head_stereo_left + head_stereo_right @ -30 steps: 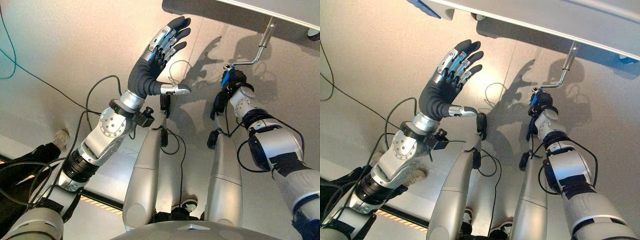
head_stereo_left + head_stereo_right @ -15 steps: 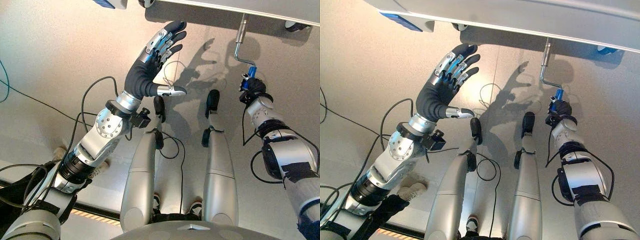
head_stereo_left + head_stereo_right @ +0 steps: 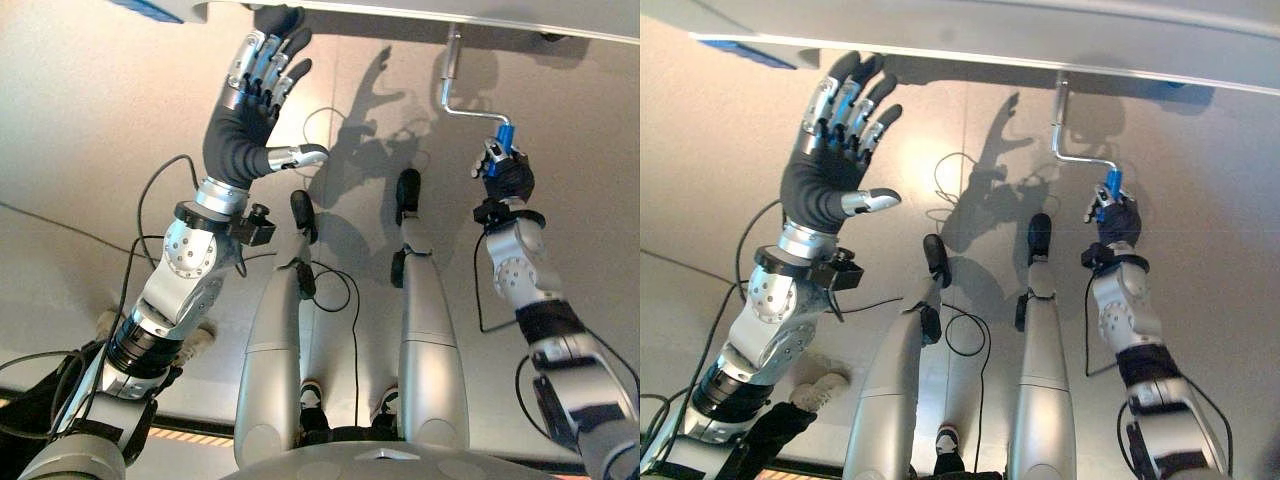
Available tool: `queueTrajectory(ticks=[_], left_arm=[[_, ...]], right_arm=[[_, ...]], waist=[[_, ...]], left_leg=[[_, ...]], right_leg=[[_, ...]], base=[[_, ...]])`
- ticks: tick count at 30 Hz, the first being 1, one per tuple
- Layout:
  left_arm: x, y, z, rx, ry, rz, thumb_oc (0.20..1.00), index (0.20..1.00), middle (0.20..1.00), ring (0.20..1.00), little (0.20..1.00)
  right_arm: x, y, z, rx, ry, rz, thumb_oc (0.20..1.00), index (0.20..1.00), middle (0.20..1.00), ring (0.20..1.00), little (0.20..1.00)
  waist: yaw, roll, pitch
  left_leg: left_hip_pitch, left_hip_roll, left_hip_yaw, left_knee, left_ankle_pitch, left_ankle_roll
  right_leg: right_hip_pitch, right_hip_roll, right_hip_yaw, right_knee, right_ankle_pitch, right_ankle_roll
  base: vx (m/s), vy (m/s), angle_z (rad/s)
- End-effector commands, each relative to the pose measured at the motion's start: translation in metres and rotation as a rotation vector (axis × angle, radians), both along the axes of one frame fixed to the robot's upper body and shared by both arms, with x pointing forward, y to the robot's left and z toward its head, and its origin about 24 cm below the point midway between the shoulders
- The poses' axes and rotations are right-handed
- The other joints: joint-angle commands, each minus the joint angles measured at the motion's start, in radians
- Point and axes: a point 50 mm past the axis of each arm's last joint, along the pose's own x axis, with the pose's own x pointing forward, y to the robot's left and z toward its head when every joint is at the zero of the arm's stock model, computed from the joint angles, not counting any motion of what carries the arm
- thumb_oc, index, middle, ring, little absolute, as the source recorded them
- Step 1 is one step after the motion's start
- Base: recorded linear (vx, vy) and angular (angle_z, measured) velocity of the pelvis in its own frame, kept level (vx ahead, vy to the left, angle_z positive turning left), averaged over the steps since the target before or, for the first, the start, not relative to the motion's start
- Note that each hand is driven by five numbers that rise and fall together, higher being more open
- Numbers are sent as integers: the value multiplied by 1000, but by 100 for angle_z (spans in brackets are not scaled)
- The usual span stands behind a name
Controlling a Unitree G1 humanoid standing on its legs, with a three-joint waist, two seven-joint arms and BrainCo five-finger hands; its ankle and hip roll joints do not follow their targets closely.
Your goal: Raise the hospital bed
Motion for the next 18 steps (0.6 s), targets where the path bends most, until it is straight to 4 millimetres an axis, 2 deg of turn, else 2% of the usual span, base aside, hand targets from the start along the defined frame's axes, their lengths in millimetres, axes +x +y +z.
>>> queueTrajectory(ticks=[1, 3, 4, 5, 11, 14, 15, 16, 17, 18], left_arm=[[-21, 5, 8, -43, -99, -14, 1000, 1000, 1000, 1000, 1000], [-22, 7, 6, -34, -91, -12, 1000, 1000, 1000, 1000, 1000], [-22, 7, 6, -34, -91, -12, 1000, 1000, 1000, 1000, 1000], [-24, 8, 6, -14, -95, -9, 1000, 1000, 1000, 1000, 1000], [-30, 9, 4, 28, -98, -27, 1000, 1000, 1000, 1000, 1000], [-32, 9, 4, 39, -101, -31, 1000, 1000, 1000, 1000, 1000], [-33, 10, 5, 42, -104, -33, 1000, 1000, 1000, 1000, 1000], [-33, 10, 5, 42, -104, -32, 1000, 1000, 1000, 1000, 1000], [-34, 10, 4, 39, -101, -43, 1000, 1000, 1000, 1000, 1000], [-34, 10, 4, 39, -101, -42, 1000, 1000, 1000, 1000, 1000]], right_arm=[[-27, -35, 37, 8, -253, -91, 200, 200, 200, 200, 200], [-33, -21, 48, -35, -297, -5, 200, 200, 200, 200, 200], [-33, -21, 48, -35, -297, -5, 200, 200, 200, 200, 200], [-37, -9, 63, -56, -358, 89, 200, 200, 200, 200, 200], [-48, 14, 97, -125, -468, 294, 200, 200, 200, 200, 200], [-51, 17, 105, -157, -488, 329, 200, 200, 200, 200, 200], [-55, 27, 115, -175, -520, 412, 200, 200, 200, 200, 200], [-55, 27, 115, -176, -520, 413, 200, 200, 200, 200, 200], [-60, 39, 122, -229, -544, 485, 200, 200, 200, 200, 200], [-60, 39, 122, -229, -544, 485, 200, 200, 200, 200, 200]], waist=[[-12, 3, -26], [-16, -6, -26], [-16, -6, -26], [-13, -14, -26], [0, -34, -26], [4, -43, -26], [13, -53, -26], [12, -53, -26], [20, -59, -26], [19, -59, -26]], left_leg=[[46, 29, -44, -34, -4, -40], [56, 29, -51, -39, 0, -42], [57, 29, -51, -39, 0, -42], [72, 31, -55, -46, 4, -46], [105, 32, -75, -58, 10, -51], [112, 32, -81, -57, 9, -51], [120, 31, -87, -55, 8, -51], [120, 30, -87, -55, 8, -51], [123, 28, -90, -57, 8, -50], [123, 28, -90, -57, 8, -50]], right_leg=[[63, 61, -70, 36, -91, 1], [83, 58, -79, 27, -89, 2], [83, 58, -79, 27, -89, 2], [104, 58, -89, 17, -86, 4], [157, 52, -113, -3, -83, 8], [170, 51, -121, -2, -86, 10], [182, 48, -128, 2, -89, 13], [183, 47, -128, 2, -89, 13], [191, 44, -134, -4, -88, 13], [192, 44, -134, -4, -88, 13]], base=[[-3, 2, -8], [0, -10, -2], [0, 0, 0], [0, 0, 0], [20, -4, 7], [24, 4, 4], [0, 0, 0], [34, 1, 2], [0, 0, 0], [17, -12, 7]])
